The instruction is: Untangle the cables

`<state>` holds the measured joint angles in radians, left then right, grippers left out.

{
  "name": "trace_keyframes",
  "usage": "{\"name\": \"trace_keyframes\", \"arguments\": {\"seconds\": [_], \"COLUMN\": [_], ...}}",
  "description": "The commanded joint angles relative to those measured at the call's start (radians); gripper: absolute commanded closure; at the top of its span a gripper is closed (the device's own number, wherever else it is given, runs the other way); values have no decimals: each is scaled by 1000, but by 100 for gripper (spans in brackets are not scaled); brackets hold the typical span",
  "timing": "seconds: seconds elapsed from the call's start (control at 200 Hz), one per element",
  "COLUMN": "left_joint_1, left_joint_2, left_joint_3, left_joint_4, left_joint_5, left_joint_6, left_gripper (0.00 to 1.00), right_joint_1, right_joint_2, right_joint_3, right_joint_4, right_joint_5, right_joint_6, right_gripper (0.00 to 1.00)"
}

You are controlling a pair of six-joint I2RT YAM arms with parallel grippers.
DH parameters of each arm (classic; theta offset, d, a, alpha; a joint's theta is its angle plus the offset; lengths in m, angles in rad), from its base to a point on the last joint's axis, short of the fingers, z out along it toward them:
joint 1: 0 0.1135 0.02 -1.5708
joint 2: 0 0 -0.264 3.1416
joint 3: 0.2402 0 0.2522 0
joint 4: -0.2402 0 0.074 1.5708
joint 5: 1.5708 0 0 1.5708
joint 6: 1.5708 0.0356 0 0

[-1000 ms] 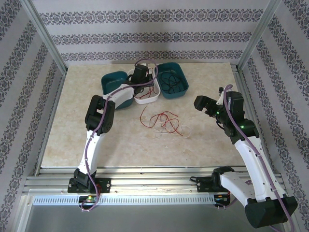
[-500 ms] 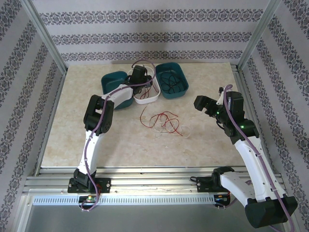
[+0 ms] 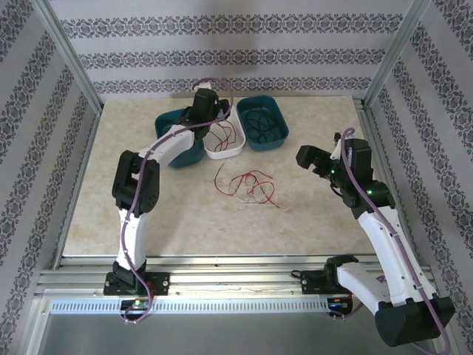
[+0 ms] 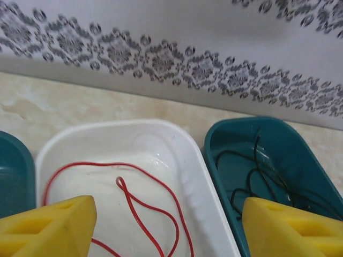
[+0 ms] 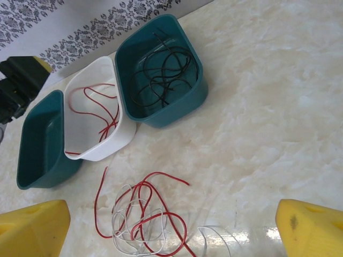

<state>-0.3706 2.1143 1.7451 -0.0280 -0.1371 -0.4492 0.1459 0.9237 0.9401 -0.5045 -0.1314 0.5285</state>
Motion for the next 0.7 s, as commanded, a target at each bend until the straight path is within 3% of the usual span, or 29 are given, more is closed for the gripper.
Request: {"name": "trace_keyframes", "arguments": {"seconds": [0.0,0.22,0.335,0.625,0.695], "left_joint_1": [13,16,12,-74,-99], "left_joint_2": [-46,-75,-103,-259,-311], "left_joint_3": [-25,-14,-32,-210,-286], "left_joint_4": [18,-10,-22,-140,-151], "left_joint_5": [-53,-14,46,191,238], "left_joint_6": [62,119,145,264,278], "left_gripper": [26,25,20,19,14], "right_joint_1": [-6,-7,-7,-7,-5], "right_joint_2": [-3,-9,-4,12,20], "right_joint_3": [10,5,0,-24,-31], "right_joint_4": [17,11,10,2,-2], "right_joint_5": [-4,13,17,43,33], "right_joint_6": [17,16,18,20,12], "right_gripper": [2,2,2,2,2]}}
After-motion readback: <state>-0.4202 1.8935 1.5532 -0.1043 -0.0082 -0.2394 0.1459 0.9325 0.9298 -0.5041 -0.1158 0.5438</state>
